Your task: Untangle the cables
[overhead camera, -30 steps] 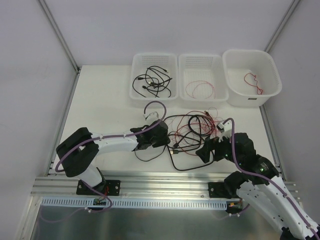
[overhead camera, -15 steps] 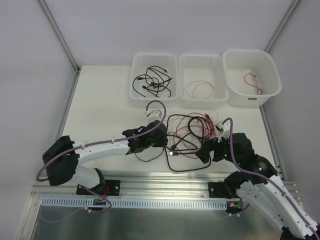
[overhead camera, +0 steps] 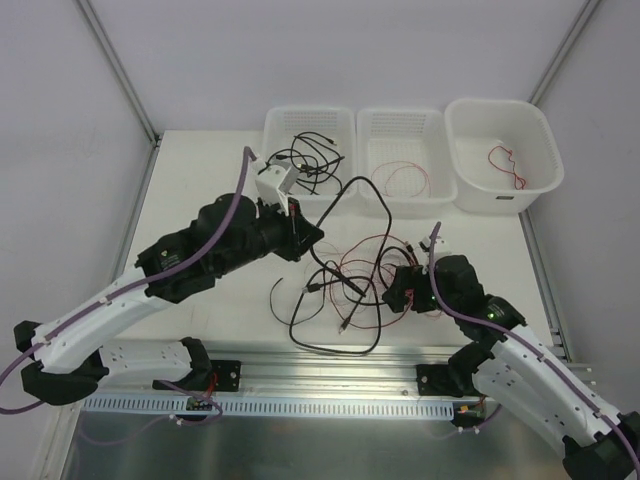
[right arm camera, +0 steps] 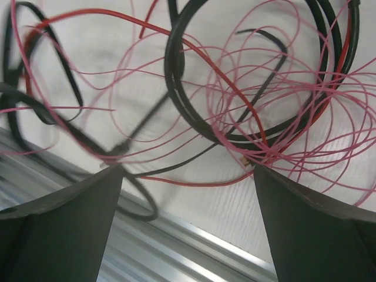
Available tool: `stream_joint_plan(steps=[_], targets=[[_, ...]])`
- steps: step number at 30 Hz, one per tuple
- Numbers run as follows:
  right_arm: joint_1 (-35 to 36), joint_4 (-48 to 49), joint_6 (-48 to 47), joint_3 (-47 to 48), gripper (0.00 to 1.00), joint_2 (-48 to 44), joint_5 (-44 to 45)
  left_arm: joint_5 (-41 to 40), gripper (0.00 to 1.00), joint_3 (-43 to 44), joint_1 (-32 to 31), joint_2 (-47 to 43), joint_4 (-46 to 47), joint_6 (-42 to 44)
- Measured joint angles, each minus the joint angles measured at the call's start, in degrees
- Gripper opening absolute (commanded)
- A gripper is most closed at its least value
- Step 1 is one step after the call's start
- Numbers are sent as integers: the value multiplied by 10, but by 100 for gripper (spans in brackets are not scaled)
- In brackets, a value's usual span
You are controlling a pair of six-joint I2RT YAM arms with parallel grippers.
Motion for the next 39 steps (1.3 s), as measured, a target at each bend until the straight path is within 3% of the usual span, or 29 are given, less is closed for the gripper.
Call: stream_joint_plan(steps=[7,13,20,29,35,39], targets=[[0,41,32,-54,95,30,39,28,0,108,0,-12,-34,62],[0,35,40,-54,92,-12,52,37,0,176,0,-17,-45,85],[0,17,5,10,95,-86,26,59,0,189,0,-29,-46,91],[0,91,-23,72,94,-42,46,85,0,187,0,-16,-59,83],[0,220,-11,59,82,57,45,90,0,171,0,-26,-59,71],[0,309,4,24,63,124,45,89,0,154,0,-42,-58,64]])
